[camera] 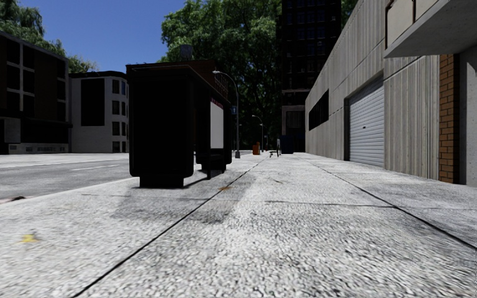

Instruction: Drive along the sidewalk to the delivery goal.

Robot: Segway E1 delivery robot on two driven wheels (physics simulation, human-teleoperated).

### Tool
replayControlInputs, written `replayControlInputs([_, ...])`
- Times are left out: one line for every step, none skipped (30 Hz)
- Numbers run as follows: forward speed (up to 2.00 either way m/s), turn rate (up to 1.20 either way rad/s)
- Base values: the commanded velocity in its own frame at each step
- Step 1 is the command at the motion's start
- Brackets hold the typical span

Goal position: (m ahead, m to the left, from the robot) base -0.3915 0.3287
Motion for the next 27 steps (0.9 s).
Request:
replayControlInputs([0.00, 0.00])
replayControlInputs([0.00, 0.00])
replayControlInputs([0.00, 0.00])
replayControlInputs([0.00, 0.00])
replayControlInputs([0.00, 0.00])
replayControlInputs([0.00, 0.00])
replayControlInputs([0.00, 0.00])
replayControlInputs([0.00, 0.00])
replayControlInputs([0.00, 0.00])
replayControlInputs([0.00, 0.00])
replayControlInputs([0.00, 0.00])
replayControlInputs([0.00, 0.00])
replayControlInputs([0.00, 0.00])
replayControlInputs([0.00, 0.00])
replayControlInputs([0.00, 0.00])
replayControlInputs([0.00, 0.00])
replayControlInputs([0.00, 0.00])
replayControlInputs([0.00, 0.00])
replayControlInputs([0.00, 0.00])
replayControlInputs([0.00, 0.00])
replayControlInputs([0.00, 0.00])
replayControlInputs([0.00, 0.00])
replayControlInputs([0.00, 0.00])
replayControlInputs([0.00, 0.00])
replayControlInputs([0.00, 0.00])
replayControlInputs([0.00, 0.00])
replayControlInputs([0.00, 0.00])
